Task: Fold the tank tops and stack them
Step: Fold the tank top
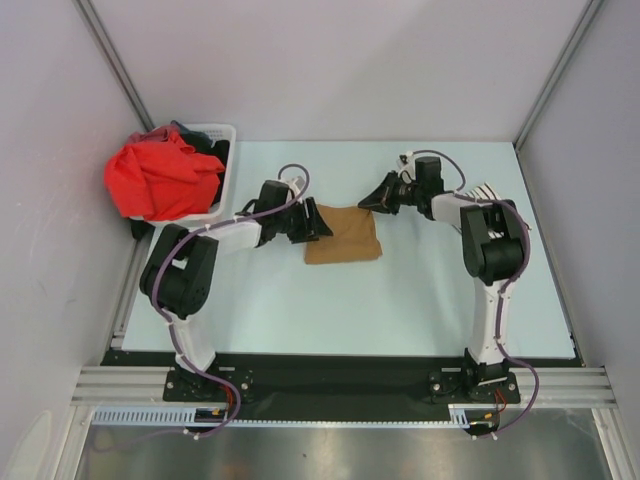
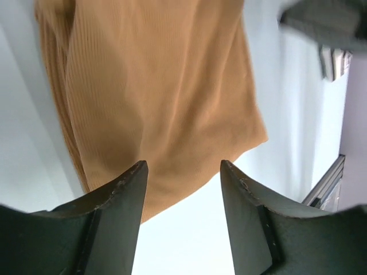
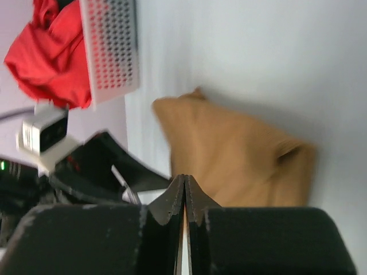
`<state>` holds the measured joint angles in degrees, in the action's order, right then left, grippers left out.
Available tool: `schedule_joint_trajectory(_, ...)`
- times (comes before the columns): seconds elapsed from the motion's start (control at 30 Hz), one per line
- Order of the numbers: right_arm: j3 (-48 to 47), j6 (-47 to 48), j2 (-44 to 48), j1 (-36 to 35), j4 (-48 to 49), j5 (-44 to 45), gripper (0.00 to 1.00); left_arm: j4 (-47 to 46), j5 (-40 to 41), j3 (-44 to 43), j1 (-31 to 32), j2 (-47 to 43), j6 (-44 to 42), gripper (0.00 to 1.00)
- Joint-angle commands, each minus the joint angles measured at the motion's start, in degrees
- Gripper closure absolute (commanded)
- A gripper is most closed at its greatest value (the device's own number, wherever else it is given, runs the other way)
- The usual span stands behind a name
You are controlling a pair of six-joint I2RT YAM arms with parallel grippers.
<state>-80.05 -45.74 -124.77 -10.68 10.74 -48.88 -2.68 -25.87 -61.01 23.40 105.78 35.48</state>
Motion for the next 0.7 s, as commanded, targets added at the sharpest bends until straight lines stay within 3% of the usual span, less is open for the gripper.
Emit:
schedule_joint_trajectory(0.0,3.58,3.71,9.8,-2.59,-1.06,-2.09,0.94,4.17,0.56,-7.35,-1.51,-0.93,-2.18,0.41)
schedule_joint_trajectory(0.1,9.28,4.43,13.49,-4.96,-1.7,-2.44,0.95,5.84,0.38,-12.96,-2.22,2.22,-1.82,0.43)
schedule_joint_trajectory(0.23,16.85,2.76,15.61,-8.04,4.79,-4.55,0.97,9.44,1.69,-20.53,-2.48,7.68,-2.26,0.46)
schedule_joint_trajectory(0.4,18.79,1.53,10.8,-9.8,8.77,-5.61,0.97,10.67,0.21,-27.66,-2.48,16.81,-1.38,0.5)
schedule_joint_trajectory(0.67,18.61,1.79,1.64,-9.62,8.07,-4.64,0.99,10.67,0.64,-30.48,-3.62,23.59,-1.47,0.52)
